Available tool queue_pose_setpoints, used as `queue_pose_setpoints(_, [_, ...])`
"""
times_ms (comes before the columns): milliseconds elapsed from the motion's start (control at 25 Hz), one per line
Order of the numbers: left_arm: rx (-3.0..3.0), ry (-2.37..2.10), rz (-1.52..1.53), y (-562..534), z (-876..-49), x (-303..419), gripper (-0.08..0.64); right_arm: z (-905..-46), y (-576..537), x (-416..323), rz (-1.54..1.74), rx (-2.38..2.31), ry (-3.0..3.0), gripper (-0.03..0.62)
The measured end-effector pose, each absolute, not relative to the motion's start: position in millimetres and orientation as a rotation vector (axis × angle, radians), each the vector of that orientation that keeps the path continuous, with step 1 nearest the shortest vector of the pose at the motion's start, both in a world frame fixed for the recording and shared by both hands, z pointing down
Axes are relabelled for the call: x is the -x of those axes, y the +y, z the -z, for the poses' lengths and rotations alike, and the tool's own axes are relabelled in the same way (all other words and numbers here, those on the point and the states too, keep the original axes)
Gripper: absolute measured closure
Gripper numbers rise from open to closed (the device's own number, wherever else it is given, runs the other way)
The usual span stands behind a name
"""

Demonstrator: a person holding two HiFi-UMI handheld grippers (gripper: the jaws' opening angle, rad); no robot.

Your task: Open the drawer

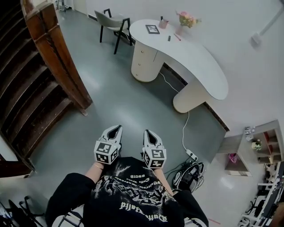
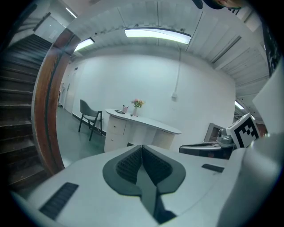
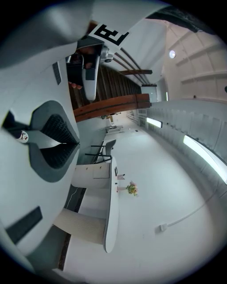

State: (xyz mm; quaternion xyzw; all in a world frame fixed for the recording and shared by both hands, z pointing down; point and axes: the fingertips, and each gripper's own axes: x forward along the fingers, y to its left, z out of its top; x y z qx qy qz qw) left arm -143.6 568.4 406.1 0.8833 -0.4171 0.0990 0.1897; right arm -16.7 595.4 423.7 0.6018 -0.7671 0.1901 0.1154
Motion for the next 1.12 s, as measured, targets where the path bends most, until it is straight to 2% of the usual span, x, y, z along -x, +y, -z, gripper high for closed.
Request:
queue_pose_setpoints(480, [-2.537,-1.09,-0.301,443.1,-403.2,150.2,0.535,-425.1,480.8,33.0,-0.56,-1.737,-2.204,0.566])
queue_pose_setpoints(800, [-2.579,-0.991,-0.334,368.4,-405.5,155.1,0.535,-439.5,412.3,37.4,-0.728,-1.818,-2.135,0.566])
queue_pose_setpoints(1120, [-2.588,-0.914,-0.32,318.2,-406.5,170.3,0.535,-444.9,369.3,57.4,-0.755,-1.847,-2.094,0.566])
